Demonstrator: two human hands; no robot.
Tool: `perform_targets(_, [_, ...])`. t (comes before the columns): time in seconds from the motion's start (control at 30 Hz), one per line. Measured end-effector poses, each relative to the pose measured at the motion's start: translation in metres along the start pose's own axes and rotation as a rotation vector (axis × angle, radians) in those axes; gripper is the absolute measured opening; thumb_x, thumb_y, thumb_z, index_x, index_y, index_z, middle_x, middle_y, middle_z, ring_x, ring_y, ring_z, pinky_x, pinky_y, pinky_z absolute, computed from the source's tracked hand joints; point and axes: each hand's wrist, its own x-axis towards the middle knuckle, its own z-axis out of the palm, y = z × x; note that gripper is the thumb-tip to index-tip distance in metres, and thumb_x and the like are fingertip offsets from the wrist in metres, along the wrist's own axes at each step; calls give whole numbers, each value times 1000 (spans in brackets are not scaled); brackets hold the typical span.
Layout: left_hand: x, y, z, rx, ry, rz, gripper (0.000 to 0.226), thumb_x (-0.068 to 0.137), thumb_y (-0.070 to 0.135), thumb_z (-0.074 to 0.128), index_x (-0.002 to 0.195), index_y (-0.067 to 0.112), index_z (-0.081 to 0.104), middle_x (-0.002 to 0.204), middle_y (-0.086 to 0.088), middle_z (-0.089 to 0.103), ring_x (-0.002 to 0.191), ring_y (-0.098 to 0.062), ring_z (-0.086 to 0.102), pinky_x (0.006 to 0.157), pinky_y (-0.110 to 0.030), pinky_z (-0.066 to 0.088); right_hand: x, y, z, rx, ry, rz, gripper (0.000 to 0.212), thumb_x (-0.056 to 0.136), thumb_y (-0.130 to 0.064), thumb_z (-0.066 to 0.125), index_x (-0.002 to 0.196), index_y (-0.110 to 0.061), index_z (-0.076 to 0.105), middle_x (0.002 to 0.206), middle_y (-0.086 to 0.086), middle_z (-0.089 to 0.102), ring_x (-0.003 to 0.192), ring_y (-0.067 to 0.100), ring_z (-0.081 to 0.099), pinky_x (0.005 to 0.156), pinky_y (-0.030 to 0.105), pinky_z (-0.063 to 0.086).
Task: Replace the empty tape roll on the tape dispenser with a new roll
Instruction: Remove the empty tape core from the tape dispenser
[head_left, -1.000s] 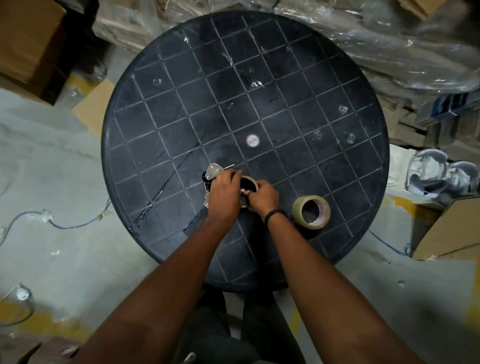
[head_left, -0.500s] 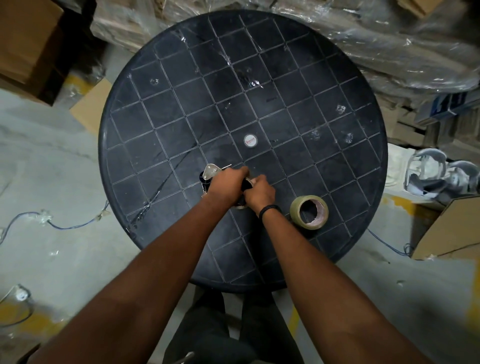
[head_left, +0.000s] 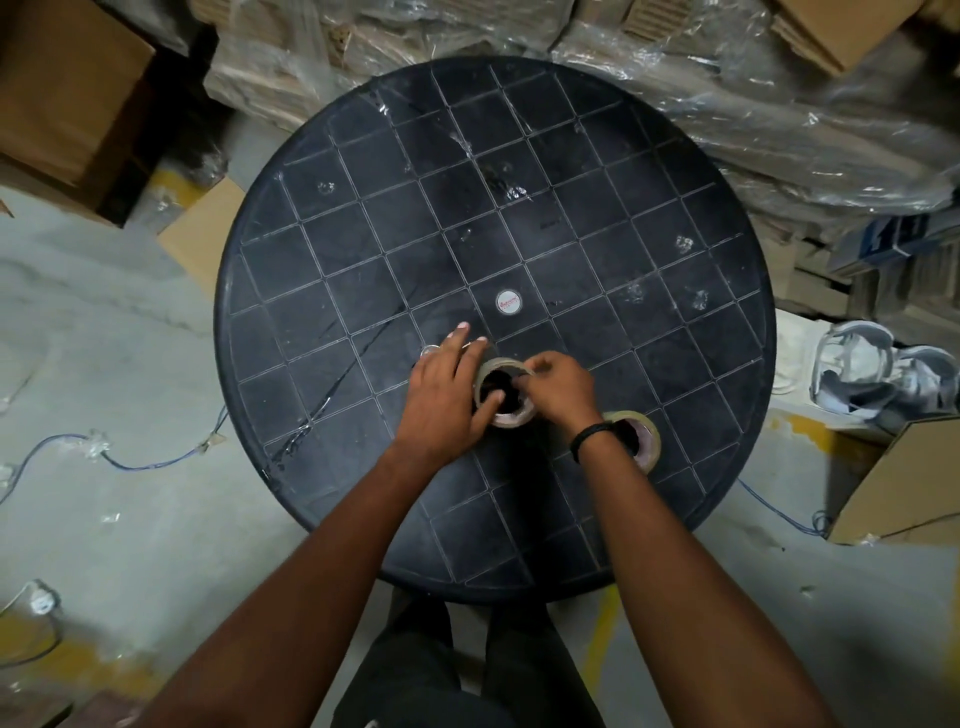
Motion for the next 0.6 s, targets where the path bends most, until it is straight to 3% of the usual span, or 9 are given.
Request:
perform_targets(0.13, [-16, -8, 8, 83, -101, -77, 88, 94, 73, 46, 160, 18, 29, 172, -16, 13, 158, -32, 17, 126, -54, 21, 12, 11, -22, 219, 87, 101, 17, 81, -31, 76, 94, -22, 70, 93, 3, 75, 85, 21, 71, 77, 40, 62])
perform_targets(0.23, [-15, -3, 13, 121, -103, -27, 86, 96, 71, 43, 161, 17, 27, 172, -18, 7, 160, -33, 9, 128, -56, 16, 24, 17, -36, 361, 140, 181, 16, 87, -26, 72, 99, -18, 64, 98, 9, 73, 78, 21, 72, 71, 44, 65])
perform_targets(0.37, [9, 26, 22, 166, -97, 70, 83, 99, 67, 38, 163, 19, 19, 172, -19, 4, 161, -33, 5, 128, -54, 15, 40, 29, -48, 375, 209, 251, 24, 92, -30, 65, 105, -9, 66, 89, 7, 70, 71, 26, 74, 72, 46, 64])
perform_targets(0.43, [24, 44, 30, 195, -118, 131, 84, 99, 67, 38, 164, 19, 15, 172, -20, 2, 161, -34, 2, 129, -54, 12, 48, 39, -50, 330, 239, 271, 32, 91, -37, 62, 103, -9, 70, 97, 12, 72, 77, 31, 75, 73, 46, 64])
perform_targets(0.5, [37, 61, 41, 218, -152, 187, 86, 99, 66, 39, 165, 18, 12, 172, -20, -1, 161, -34, -1, 129, -54, 9, 53, 48, -52, 231, 250, 280, 40, 89, -42, 60, 106, -9, 71, 107, 17, 73, 96, 38, 72, 85, 43, 59])
perform_targets(0.6, [52, 80, 62, 275, -220, 254, 86, 100, 65, 37, 165, 16, 9, 172, -20, -6, 160, -35, -5, 128, -56, 9, 51, 54, -57, 120, 249, 267, 38, 97, -33, 56, 114, -3, 69, 119, 22, 70, 112, 40, 64, 88, 35, 49])
